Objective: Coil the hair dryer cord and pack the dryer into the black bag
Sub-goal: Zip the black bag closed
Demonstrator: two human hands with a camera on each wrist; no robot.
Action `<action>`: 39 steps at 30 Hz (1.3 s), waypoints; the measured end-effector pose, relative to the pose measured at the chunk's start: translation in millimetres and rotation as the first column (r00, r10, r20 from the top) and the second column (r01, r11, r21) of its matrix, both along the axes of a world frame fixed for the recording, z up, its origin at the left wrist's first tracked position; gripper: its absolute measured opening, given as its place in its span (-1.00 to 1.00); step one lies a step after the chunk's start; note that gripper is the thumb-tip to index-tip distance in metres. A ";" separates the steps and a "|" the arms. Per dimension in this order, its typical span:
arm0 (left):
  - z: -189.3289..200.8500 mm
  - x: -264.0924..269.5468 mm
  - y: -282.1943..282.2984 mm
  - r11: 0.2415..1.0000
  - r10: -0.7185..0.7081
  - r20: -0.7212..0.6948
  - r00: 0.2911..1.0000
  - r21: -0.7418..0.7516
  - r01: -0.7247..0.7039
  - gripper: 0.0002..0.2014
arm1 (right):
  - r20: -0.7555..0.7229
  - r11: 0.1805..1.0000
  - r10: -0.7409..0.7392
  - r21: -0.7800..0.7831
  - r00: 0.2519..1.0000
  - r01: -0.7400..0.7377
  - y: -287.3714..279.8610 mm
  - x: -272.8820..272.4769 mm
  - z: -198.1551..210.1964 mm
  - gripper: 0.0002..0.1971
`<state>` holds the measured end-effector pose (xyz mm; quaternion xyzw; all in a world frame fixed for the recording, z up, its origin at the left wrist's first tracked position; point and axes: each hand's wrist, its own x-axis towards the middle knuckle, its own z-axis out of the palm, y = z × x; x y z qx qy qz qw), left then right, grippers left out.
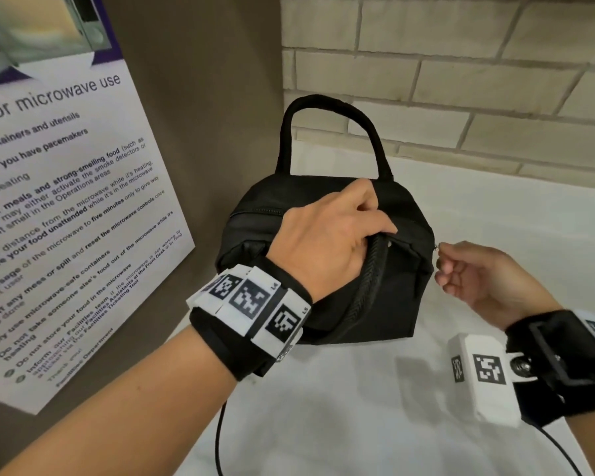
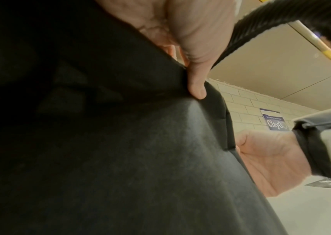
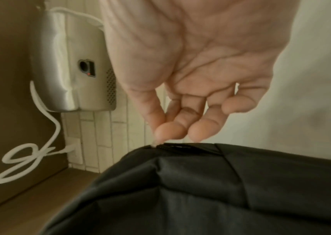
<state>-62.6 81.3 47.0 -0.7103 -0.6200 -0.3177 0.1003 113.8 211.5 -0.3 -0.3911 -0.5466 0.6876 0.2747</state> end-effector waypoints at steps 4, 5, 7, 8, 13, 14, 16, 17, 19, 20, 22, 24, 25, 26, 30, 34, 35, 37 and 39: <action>-2.7 2.7 0.5 1.000 -0.023 0.020 1.000 0.005 0.023 -0.82 | 0.261 0.990 -0.082 0.135 0.962 0.048 -7.1 -8.1 -27.1 -0.73; -4.7 3.3 0.9 1.000 -0.028 0.022 0.999 0.002 0.028 -0.82 | 0.308 0.989 -0.090 0.143 0.947 0.048 -9.8 -8.5 -34.4 -0.73; -4.8 4.1 0.0 0.999 -0.038 0.015 0.999 -0.013 0.038 -0.82 | 0.332 0.989 -0.082 0.141 0.940 0.036 -12.1 -7.5 -43.3 -0.73; -1.5 4.3 -0.6 0.998 -0.038 0.023 0.999 -0.050 0.039 -0.80 | 0.336 0.985 -0.091 0.172 0.937 0.033 -12.9 -6.8 -43.8 -0.75; 29.4 -12.4 -14.5 0.940 -0.087 0.104 0.991 -0.319 0.117 -0.61 | 0.152 0.606 -0.263 0.795 0.953 0.041 -29.8 -3.3 -14.3 -0.57; 34.5 -21.1 -21.6 0.956 -0.091 0.167 0.982 -0.263 0.134 -0.58 | 0.122 0.434 -0.219 0.901 0.968 -0.015 -37.5 -2.0 -3.7 -0.51; 37.8 -40.4 -37.7 0.987 -0.074 0.289 0.954 -0.117 0.112 -0.54 | 0.179 0.060 -0.179 0.983 0.967 -0.171 -53.3 -1.8 13.9 -0.50; 35.3 -50.0 -46.5 0.991 -0.055 0.341 0.938 -0.093 0.092 -0.52 | 0.233 -0.094 -0.192 0.962 0.953 -0.255 -58.4 -4.4 19.3 -0.50; 23.8 -64.8 -61.6 0.987 -0.008 0.398 0.917 -0.145 0.071 -0.45 | 0.336 -0.272 -0.222 0.880 0.915 -0.389 -64.9 -15.7 24.7 -0.51; 16.1 -69.3 -67.5 0.979 0.015 0.397 0.918 -0.192 0.067 -0.43 | 0.367 -0.299 -0.217 0.858 0.905 -0.419 -66.5 -21.5 26.1 -0.59; -1.8 -74.6 -73.5 0.968 0.038 0.360 0.932 -0.245 0.055 -0.44 | 0.386 -0.273 -0.179 0.864 0.905 -0.423 -68.0 -31.1 34.1 -0.83; -15.3 -79.2 -73.8 0.972 0.044 0.344 0.938 -0.231 0.039 -0.52 | 0.320 -0.126 -0.084 0.936 0.944 -0.329 -68.7 -40.4 48.0 -0.73; -18.9 -81.2 -72.6 0.976 0.046 0.361 0.932 -0.217 0.035 -0.58 | 0.227 -0.001 -0.031 0.974 0.973 -0.227 -68.4 -47.2 56.3 -0.72; -20.5 -82.9 -71.2 0.978 0.052 0.388 0.920 -0.207 0.032 -0.63 | 0.120 0.147 -0.004 0.982 0.993 -0.118 -64.7 -54.2 63.0 -0.75; -19.0 -84.3 -65.4 0.980 0.063 0.477 0.877 -0.196 0.036 -0.78 | 0.162 0.750 -0.120 0.661 0.979 -0.017 -31.3 -83.3 81.1 -0.52; -14.5 -84.1 -60.6 0.988 0.097 0.482 0.871 -0.150 -0.027 -0.77 | 0.212 0.883 -0.008 0.460 0.977 -0.093 -10.3 -96.9 78.9 -0.60; -12.0 -83.2 -57.5 0.991 0.106 0.464 0.879 -0.125 -0.053 -0.73 | 0.151 0.857 -0.003 0.509 0.989 -0.075 -10.7 -97.8 77.6 -0.74; -4.6 -79.0 -48.7 0.986 0.140 0.444 0.885 -0.141 -0.085 -0.59 | 0.058 0.798 0.013 0.601 0.998 -0.046 -14.4 -98.2 75.0 -0.75; 2.4 -74.3 -34.0 0.978 0.150 0.458 0.876 -0.201 -0.063 -0.56 | 0.012 0.758 0.049 0.650 0.999 -0.045 -18.5 -95.4 72.4 -0.72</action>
